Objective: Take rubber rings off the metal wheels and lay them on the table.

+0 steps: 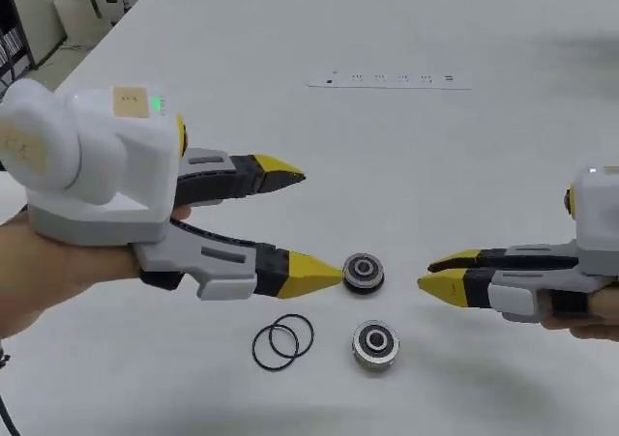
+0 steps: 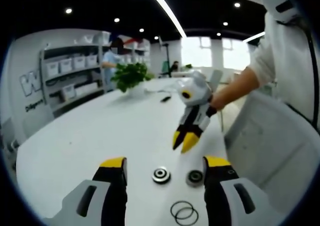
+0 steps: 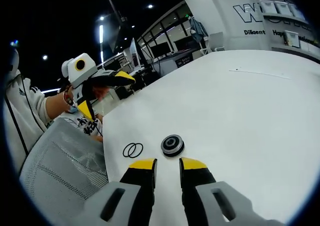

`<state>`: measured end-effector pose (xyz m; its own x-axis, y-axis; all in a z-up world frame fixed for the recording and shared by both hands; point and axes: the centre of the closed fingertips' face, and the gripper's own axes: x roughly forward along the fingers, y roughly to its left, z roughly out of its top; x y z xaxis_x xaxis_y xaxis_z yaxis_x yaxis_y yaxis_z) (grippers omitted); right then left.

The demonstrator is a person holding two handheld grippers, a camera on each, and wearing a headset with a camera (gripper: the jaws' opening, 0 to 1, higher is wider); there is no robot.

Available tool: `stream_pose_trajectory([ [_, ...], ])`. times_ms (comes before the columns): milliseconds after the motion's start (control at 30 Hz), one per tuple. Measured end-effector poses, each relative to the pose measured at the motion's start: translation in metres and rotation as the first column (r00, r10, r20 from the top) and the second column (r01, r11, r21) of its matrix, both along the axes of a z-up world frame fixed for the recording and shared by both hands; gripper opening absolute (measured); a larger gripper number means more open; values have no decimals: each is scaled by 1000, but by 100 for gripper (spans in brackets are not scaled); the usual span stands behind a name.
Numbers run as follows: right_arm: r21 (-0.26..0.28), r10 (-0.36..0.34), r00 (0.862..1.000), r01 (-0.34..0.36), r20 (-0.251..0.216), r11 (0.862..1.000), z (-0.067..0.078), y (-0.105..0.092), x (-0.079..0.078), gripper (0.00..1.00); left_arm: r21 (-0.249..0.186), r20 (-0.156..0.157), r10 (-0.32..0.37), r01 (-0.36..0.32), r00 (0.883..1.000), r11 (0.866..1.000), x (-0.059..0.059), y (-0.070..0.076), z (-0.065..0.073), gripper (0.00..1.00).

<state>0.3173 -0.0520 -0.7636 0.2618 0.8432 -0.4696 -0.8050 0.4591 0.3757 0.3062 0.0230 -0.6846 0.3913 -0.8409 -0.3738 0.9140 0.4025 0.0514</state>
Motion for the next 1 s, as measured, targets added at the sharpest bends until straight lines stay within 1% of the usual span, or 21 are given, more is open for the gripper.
stream_pose_trajectory([
  [200, -4, 9, 1000, -9, -3, 1000, -5, 5, 3, 15, -2, -4, -16, 16, 1000, 1000, 6, -7, -7, 60],
  [400, -20, 21, 1000, -21, 1, 1000, -12, 11, 5, 15, 10, -3, -31, 31, 1000, 999, 11, -14, -16, 55],
  [533, -26, 32, 999, -32, 2, 999, -16, 15, 7, 15, 26, -3, -37, 37, 999, 999, 14, -17, -24, 52],
  [600, -28, 36, 999, -36, 2, 999, -17, 17, 8, 15, 35, -15, -46, 47, 999, 998, 15, -18, -29, 50],
  [667, -30, 40, 999, -40, 2, 999, -19, 19, 9, 14, 46, -13, -41, 41, 999, 998, 17, -19, -33, 48],
  [733, -31, 41, 999, -41, -2, 999, -21, 21, 10, 14, 46, -14, -30, 31, 999, 998, 21, -20, -36, 44],
  [767, -32, 42, 999, -42, -4, 999, -22, 22, 10, 15, 35, -20, -22, 23, 1000, 999, 23, -20, -37, 43],
  [800, -36, 41, 999, -41, -5, 998, -24, 22, 11, 15, 11, -40, -9, 10, 999, 1000, 25, -22, -39, 42],
  [833, -39, 40, 999, -40, -7, 998, -25, 23, 11, 15, 5, -54, -6, 6, 999, 1000, 26, -22, -41, 41],
  [933, -46, 46, 999, -47, -15, 998, -29, 25, 10, 16, 20, -60, 5, -4, 998, 1000, 31, -23, -51, 40],
  [1000, -54, 51, 999, -51, -13, 997, -31, 25, 10, 16, 16, -74, 15, -14, 997, 1000, 34, -24, -56, 38],
])
